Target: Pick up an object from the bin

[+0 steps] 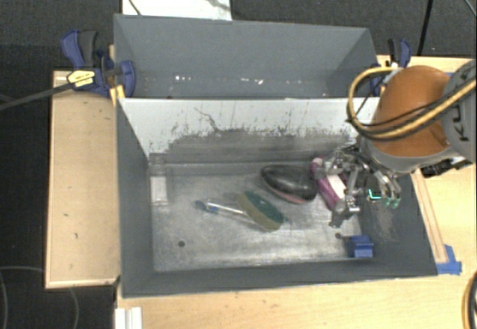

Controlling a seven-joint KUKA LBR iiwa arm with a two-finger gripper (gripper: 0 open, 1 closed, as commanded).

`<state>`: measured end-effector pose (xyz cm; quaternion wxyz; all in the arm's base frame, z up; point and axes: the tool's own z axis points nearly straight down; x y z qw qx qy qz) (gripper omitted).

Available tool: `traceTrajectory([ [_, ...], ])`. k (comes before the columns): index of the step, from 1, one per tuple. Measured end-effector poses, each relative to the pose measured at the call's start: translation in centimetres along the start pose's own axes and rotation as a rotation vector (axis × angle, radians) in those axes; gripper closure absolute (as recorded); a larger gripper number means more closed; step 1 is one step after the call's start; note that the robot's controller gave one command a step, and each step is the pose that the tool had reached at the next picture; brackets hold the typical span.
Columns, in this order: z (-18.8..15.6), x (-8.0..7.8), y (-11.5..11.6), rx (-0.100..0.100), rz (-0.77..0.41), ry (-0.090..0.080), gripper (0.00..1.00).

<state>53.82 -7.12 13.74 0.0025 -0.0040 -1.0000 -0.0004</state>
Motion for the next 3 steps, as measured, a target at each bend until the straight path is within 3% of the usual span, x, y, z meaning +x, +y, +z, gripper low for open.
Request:
traceTrajectory([
  [1,6.4,-2.8,7.1,-0.001,-0.179,-0.014,0.00],
  [2,6.2,-2.9,6.9,0.001,-0.179,-0.016,1.00],
  [3,-6.6,-3.4,4.4,0.004,-0.322,-0.014,1.00],
])
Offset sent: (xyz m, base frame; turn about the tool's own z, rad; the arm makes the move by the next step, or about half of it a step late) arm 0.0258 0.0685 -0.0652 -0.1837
